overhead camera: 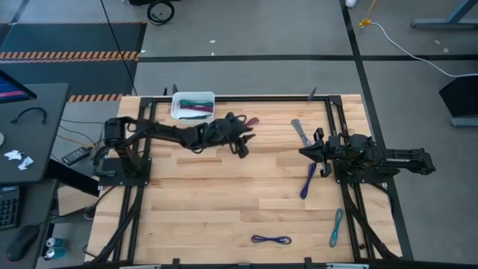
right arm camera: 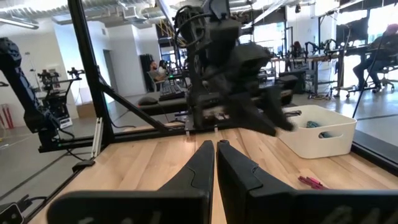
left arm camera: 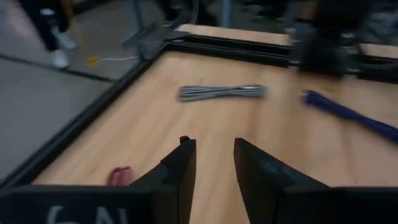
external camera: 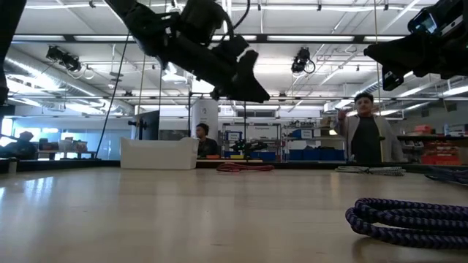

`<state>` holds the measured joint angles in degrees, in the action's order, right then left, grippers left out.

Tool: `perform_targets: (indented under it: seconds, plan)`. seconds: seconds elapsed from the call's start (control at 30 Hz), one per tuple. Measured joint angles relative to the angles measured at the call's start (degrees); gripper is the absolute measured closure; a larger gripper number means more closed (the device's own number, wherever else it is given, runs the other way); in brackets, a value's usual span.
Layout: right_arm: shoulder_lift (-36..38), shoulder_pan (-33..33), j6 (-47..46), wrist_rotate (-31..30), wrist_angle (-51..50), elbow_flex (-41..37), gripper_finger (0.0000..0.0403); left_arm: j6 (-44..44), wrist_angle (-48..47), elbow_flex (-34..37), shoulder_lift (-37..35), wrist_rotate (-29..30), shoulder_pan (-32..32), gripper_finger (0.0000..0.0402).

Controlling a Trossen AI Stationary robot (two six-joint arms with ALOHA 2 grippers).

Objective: Pick and place USB-C Cables
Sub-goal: Put the pink USB cable into the white bin

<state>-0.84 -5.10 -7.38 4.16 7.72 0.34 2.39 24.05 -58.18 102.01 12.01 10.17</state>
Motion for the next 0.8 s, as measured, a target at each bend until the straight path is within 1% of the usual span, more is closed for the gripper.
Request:
perform_targets:
  seconds: [0.07, 0.17, 0.3, 0.43, 0.5, 0.6, 0.7, 0.8]
  plan:
    - [0.02, -0.02, 0.00, -0.02, 0.25, 0.02, 0.0380, 0.02, -4.13, -3.23, 1.69, 0.80, 0.96, 0.0274]
    - [0.02, -0.02, 0.00, 0.00, 0.38, 0.02, 0.0380, 0.15, -13.83, -9.61, 5.22, 0.85, 2.77, 0.0252]
    - [0.02, 0.00, 0.00, -0.02, 0.36, 0.02, 0.0380, 0.47, -26.27, -18.60, 11.07, 0.92, 5.45, 0.0209]
    - [0.02, -0.01, -0.88, 0.09, 1.56, 0.01, 0.0380, 1.82, -34.39, -25.29, 15.97, 0.90, 7.76, 0.0162]
    - [0.01, -0.01, -1.46, 0.09, 2.22, 0.00, 0.0380, 2.98, -37.16, -26.94, 17.58, 0.86, 8.92, 0.0143]
    - [0.02, -0.01, -1.46, 0.04, 3.04, 0.01, 0.0380, 4.82, -37.84, -27.41, 18.90, -0.01, 10.63, 0.0121]
    - [0.00, -0.02, -1.50, 0.07, 2.98, 0.01, 0.0380, 7.23, -39.03, -27.19, 19.29, -0.20, 12.21, 0.0114]
    - [0.00, -0.01, -1.95, 0.23, 3.03, 0.01, 0.0380, 6.79, -38.75, -27.12, 20.05, -0.49, 13.08, 0.0118]
